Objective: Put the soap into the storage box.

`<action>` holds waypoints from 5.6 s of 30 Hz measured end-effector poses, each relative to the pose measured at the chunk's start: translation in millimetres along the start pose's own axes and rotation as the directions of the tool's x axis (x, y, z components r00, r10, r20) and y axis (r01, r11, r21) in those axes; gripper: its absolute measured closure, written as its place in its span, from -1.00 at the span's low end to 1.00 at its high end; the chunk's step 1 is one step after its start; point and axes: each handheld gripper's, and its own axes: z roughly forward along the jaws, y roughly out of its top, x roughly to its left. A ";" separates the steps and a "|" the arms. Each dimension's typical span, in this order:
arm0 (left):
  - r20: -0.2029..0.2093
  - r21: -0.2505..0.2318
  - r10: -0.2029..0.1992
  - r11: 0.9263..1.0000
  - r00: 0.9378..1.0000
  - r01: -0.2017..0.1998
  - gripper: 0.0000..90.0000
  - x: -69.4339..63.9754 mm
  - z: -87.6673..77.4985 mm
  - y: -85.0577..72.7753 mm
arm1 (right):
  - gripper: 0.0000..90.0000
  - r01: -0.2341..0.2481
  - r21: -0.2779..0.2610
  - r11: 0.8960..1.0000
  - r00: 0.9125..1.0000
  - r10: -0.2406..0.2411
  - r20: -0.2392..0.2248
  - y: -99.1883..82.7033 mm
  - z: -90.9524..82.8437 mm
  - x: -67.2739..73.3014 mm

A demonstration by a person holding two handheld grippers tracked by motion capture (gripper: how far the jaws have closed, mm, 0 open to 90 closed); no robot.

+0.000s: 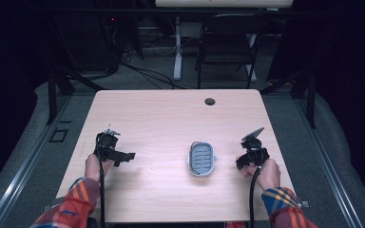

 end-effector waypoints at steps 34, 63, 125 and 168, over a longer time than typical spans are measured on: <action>0.002 0.003 0.019 1.000 1.000 -0.019 -0.97 -3.3 2.5 2.0 | -0.18 0.027 -0.017 0.999 0.998 -0.028 -0.061 7.6 -27.7 -2.3; 0.011 0.001 0.013 1.000 1.000 -0.013 -0.96 -1.9 1.0 0.8 | -0.18 0.124 -0.045 0.991 0.988 -0.127 -0.089 27.4 -58.0 32.1; -0.007 -0.013 0.039 0.999 0.999 -0.039 -0.96 -5.5 -2.9 -1.7 | -0.18 0.330 0.042 0.943 0.943 -0.326 -0.073 65.3 -61.8 111.3; -0.004 -0.005 0.045 0.999 0.999 -0.045 -0.96 -5.2 -1.1 -1.5 | -0.21 0.347 0.128 0.929 0.938 -0.345 -0.038 79.6 -32.8 148.9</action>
